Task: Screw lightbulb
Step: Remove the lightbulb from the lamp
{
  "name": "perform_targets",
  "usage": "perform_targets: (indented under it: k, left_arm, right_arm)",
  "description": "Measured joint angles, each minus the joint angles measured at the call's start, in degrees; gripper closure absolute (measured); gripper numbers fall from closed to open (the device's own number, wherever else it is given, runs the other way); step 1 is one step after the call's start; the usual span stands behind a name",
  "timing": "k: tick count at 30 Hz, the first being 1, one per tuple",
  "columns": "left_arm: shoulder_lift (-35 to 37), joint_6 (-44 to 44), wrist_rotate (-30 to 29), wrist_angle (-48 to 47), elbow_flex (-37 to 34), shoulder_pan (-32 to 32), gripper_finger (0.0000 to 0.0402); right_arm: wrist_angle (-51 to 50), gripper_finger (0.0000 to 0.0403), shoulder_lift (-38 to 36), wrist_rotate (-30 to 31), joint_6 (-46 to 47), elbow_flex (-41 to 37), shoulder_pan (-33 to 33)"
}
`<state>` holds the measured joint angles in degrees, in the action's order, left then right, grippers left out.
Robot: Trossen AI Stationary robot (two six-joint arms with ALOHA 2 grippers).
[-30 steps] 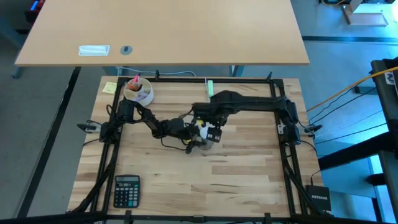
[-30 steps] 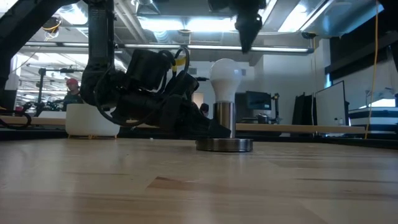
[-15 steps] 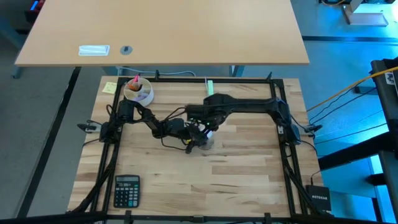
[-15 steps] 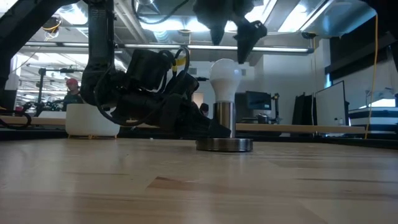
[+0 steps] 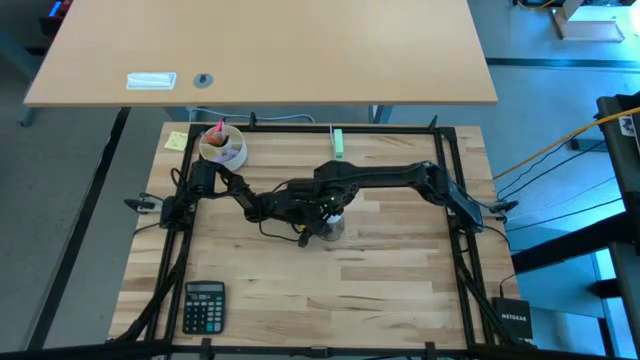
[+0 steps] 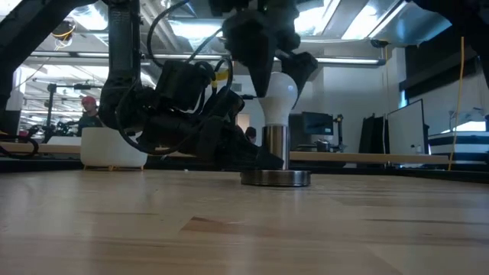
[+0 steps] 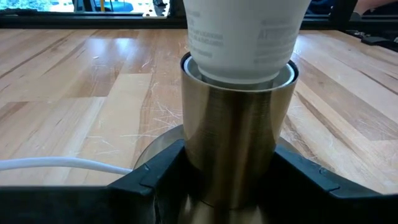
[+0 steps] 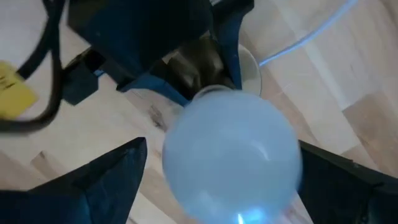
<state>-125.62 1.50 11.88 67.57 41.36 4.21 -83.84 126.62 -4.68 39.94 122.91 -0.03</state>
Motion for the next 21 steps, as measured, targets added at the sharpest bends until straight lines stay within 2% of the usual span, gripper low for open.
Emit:
perform_targets:
  k: [6,15,17,21]
  left_arm:
    - [0.00,0.00,0.00,-0.02,0.00,0.00,0.0210]
    - [0.00,0.09,-0.02,-0.02,0.00,0.00,0.0210]
    - [0.00,0.03,-0.02,-0.04,0.00,0.00,0.0210]
    - [0.00,0.00,-0.02,-0.04,0.00,0.00,0.0210]
  right_arm:
    - [0.42,0.0035,0.00,1.85,-1.77,0.02,-0.65]
    - [0.05,0.0134,0.07,0.37,-5.93,0.00,-1.40]
    - [-0.02,0.0137,0.07,-0.52,-8.09,0.00,-1.53]
    - [-0.38,0.0117,0.07,-0.91,-16.82,0.00,-1.53]
